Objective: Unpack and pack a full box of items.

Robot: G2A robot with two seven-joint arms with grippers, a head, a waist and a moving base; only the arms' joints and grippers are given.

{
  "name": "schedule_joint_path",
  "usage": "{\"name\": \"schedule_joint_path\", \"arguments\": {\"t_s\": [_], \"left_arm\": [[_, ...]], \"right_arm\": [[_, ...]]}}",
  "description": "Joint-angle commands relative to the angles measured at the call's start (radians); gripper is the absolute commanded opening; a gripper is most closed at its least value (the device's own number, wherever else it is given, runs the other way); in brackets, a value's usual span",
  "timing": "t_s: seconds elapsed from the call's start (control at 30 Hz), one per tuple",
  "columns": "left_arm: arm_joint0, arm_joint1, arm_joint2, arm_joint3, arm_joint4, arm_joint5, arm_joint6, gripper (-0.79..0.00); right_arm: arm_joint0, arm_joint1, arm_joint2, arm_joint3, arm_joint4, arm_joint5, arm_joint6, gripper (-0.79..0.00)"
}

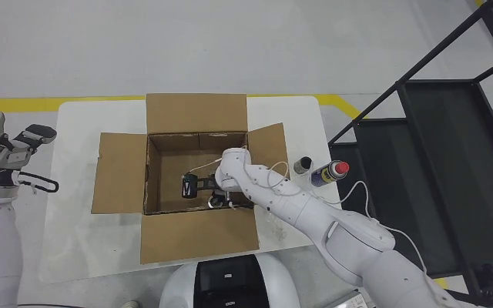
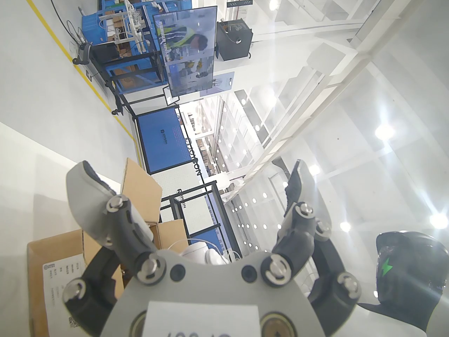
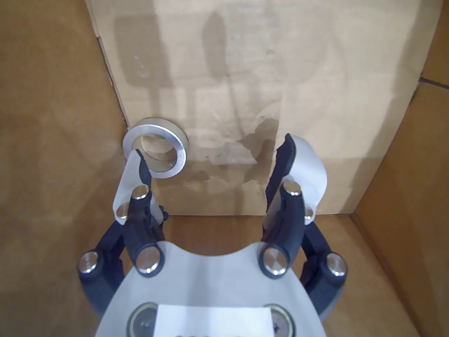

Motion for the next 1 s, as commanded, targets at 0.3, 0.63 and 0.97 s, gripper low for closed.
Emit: {"name": "schedule_joint_path", "arguments": {"t_s": [0.3,0.63,0.97], "left_arm": [[0.0,0.0,0.0,0.0,0.0,0.0,0.0,0.0],[0.0,0.0,0.0,0.0,0.0,0.0,0.0,0.0],[0.0,0.0,0.0,0.0,0.0,0.0,0.0,0.0]], "right_arm": [[0.014,-0.02,-0.017,0.054,-0.025,-0.002,-0.008,-0.733],[0.023,-0.014,0.015,0.012,-0.065,0.05,-0.024,-0.785],[-0.039,0.042,0.122,-0.163,-0.135,0.124,-0.052,-0.785]]}}
